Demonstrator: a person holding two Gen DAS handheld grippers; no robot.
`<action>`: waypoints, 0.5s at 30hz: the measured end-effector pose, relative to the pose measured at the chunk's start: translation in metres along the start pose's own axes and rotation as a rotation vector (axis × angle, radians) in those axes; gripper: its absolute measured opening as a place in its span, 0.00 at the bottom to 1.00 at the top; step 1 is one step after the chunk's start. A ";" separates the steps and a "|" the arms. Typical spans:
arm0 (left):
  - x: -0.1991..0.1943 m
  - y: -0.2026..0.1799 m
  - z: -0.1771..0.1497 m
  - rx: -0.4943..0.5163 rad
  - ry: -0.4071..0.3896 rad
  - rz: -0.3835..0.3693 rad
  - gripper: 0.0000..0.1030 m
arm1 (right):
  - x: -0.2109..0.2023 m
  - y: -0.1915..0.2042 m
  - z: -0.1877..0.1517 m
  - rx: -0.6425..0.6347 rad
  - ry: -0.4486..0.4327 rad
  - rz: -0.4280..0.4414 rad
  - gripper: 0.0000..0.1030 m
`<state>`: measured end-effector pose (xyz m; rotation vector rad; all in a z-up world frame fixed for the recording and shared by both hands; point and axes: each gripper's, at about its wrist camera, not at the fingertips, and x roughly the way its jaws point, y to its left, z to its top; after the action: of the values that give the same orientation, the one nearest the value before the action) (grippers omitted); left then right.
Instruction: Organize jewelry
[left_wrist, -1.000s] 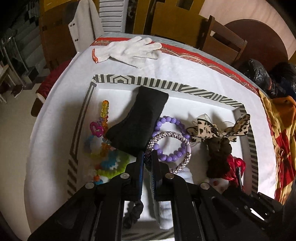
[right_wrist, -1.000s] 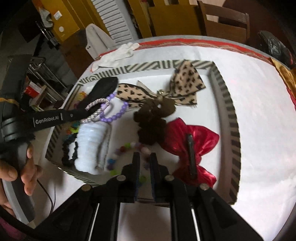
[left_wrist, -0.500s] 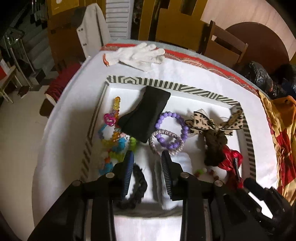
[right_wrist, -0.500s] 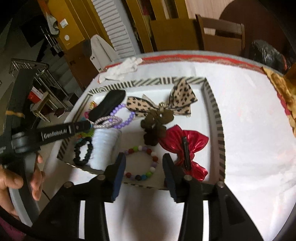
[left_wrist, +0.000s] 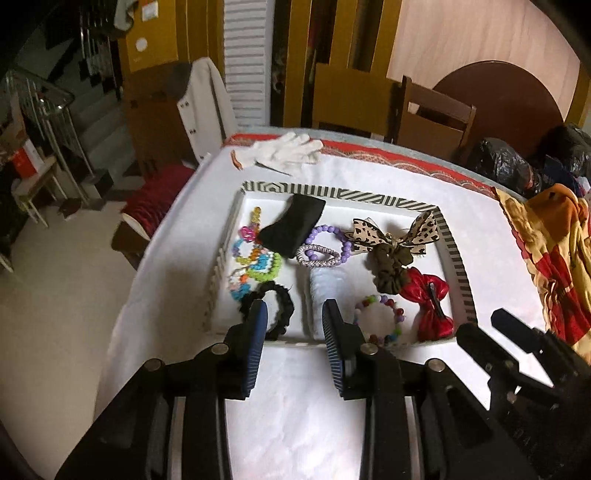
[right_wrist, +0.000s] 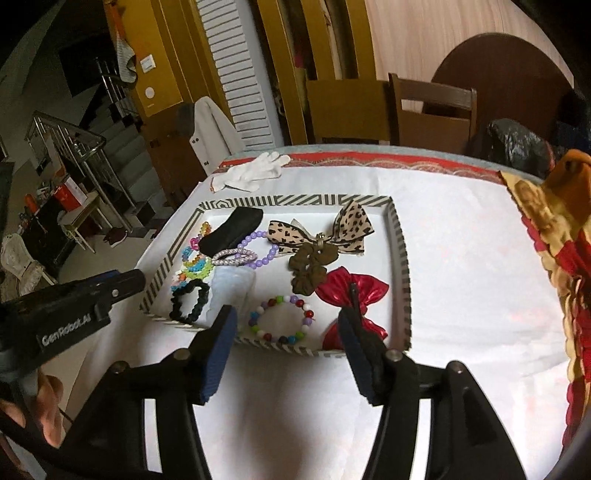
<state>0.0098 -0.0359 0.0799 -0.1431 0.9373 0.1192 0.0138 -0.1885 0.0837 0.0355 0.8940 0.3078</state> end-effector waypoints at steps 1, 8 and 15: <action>-0.004 0.000 -0.002 -0.002 -0.003 0.002 0.36 | -0.003 0.001 -0.001 -0.002 0.000 -0.003 0.61; -0.033 0.003 -0.019 -0.027 -0.041 0.027 0.36 | -0.026 0.009 -0.011 -0.025 -0.013 0.003 0.62; -0.050 0.001 -0.030 -0.020 -0.067 0.054 0.36 | -0.037 0.016 -0.018 -0.044 -0.013 0.005 0.65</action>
<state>-0.0435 -0.0420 0.1029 -0.1316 0.8730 0.1817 -0.0260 -0.1853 0.1034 -0.0011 0.8737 0.3313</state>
